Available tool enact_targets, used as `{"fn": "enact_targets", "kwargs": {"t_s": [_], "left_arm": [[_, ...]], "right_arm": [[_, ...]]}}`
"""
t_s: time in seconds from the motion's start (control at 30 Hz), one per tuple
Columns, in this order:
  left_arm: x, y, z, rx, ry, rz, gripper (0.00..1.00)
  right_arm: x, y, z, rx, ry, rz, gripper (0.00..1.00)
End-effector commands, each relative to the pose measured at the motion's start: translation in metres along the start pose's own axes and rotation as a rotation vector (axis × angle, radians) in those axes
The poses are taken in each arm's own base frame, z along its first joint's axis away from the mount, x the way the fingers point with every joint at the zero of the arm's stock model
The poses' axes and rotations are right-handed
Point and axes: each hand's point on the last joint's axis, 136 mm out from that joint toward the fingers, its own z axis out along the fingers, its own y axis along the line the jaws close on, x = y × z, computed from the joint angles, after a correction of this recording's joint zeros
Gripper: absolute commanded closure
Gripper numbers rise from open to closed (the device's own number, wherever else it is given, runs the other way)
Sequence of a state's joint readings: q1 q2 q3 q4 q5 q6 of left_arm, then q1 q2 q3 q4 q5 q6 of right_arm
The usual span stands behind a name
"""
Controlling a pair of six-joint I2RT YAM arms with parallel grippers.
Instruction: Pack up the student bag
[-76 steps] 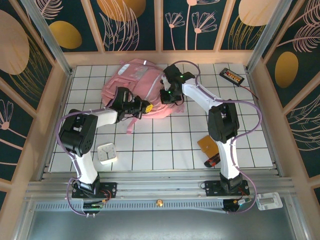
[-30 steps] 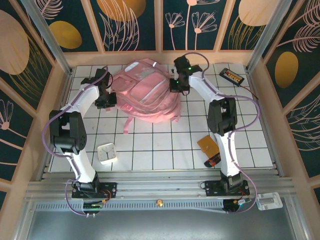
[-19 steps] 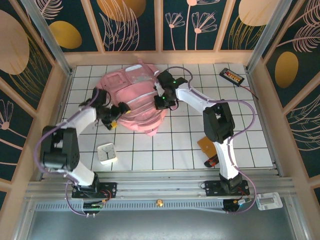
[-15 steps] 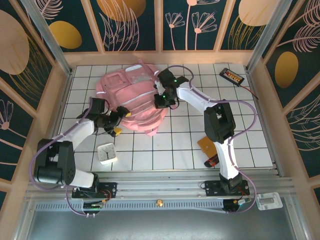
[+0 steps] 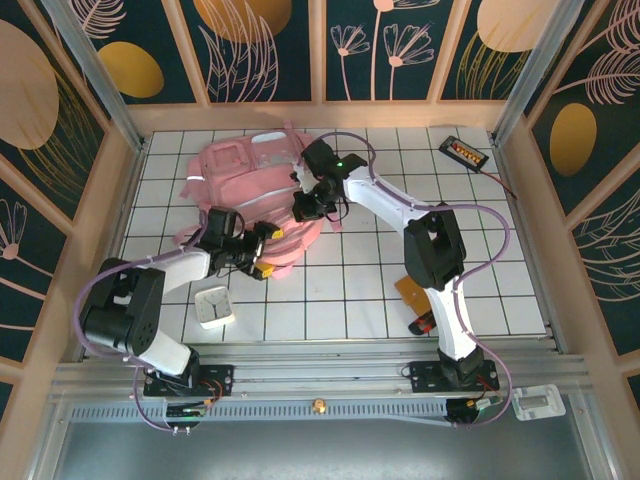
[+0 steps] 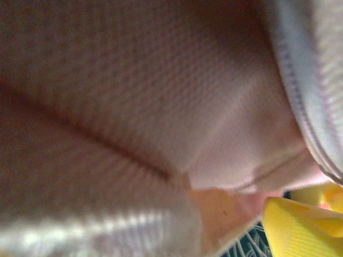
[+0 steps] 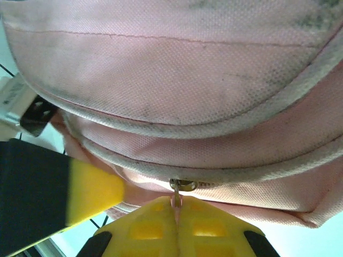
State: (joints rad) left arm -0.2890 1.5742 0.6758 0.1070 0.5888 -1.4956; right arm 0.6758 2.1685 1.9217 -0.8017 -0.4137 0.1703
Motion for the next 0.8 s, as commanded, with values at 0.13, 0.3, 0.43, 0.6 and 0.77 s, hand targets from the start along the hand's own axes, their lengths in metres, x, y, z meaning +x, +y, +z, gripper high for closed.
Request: {"fn": "enact_targets", "kwargs": {"t_s": [0.13,0.3,0.43,0.6,0.77], "left_arm": [[-0.024,-0.043,0.012,0.003,-0.074,0.192,1.0],[-0.031,-0.028,0.013,-0.275,-0.004,0.504,1.0],[-0.054,-0.008,-0.021,-0.579,-0.057,0.751,1.0],[-0.072,0.006,-0.057,-0.78,-0.104,0.889,1.0],[-0.098,0.021,-0.087,-0.755,-0.171,0.75,1.0]], "right_arm": [[-0.008,0.005,-0.018,-0.023,-0.057,-0.016,1.0],[-0.011,-0.031,-0.03,0.049,-0.091,0.034,1.0],[-0.004,-0.058,-0.041,0.078,-0.102,0.087,1.0],[0.012,-0.052,-0.046,0.085,-0.079,0.067,1.0],[0.02,-0.078,-0.048,0.195,-0.061,0.078,1.0]]}}
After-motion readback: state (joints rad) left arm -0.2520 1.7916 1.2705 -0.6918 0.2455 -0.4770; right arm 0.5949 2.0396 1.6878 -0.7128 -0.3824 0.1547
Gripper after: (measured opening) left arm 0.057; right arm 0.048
